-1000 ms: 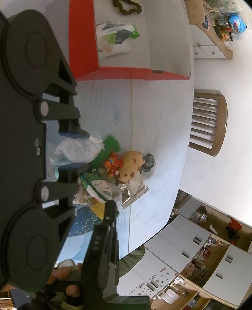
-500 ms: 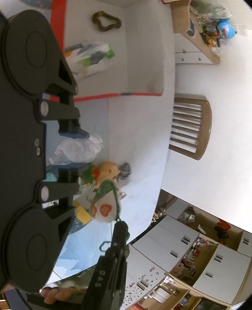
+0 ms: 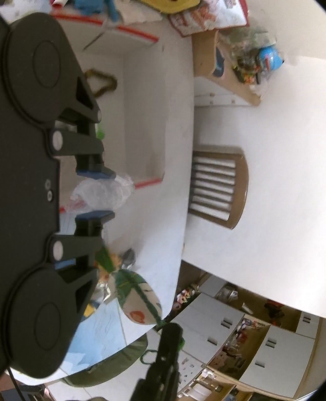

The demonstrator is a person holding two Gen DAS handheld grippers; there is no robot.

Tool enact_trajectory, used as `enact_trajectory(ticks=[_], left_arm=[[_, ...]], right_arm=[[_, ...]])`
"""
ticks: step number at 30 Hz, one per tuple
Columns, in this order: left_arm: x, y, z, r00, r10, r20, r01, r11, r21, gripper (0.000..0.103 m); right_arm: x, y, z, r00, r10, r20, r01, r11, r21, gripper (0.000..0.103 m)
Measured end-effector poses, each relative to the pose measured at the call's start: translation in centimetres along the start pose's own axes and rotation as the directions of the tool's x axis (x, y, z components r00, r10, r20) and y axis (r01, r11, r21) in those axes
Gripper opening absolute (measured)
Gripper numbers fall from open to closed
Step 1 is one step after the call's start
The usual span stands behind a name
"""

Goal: Organize objects
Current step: 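Carry the pouch and the clear bag with both grippers over the red box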

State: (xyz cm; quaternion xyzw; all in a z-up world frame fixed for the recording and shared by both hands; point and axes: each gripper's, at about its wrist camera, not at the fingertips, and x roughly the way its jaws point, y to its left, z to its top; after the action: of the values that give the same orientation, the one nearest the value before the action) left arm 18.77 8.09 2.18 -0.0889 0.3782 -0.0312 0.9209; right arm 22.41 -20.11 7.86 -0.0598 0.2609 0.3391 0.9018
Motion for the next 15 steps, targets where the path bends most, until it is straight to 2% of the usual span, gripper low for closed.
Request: enact_trajectory(ticks=[8, 15], left_arm=[[-0.9, 5.0, 1.0, 0.999, 0.048, -0.009, -0.048, 0.999, -0.005, 0.024], [-1.4, 9.0, 0.9, 0.997, 0.073, -0.032, -0.074, 0.997, -0.017, 0.024]], right_arm=[[2.9, 4.7, 3.9, 0.999, 0.045, 0.031, -0.044, 0.998, -0.046, 0.002], [5.9, 8.1, 5.5, 0.998, 0.067, 0.021, -0.065, 0.995, -0.07, 0.002]])
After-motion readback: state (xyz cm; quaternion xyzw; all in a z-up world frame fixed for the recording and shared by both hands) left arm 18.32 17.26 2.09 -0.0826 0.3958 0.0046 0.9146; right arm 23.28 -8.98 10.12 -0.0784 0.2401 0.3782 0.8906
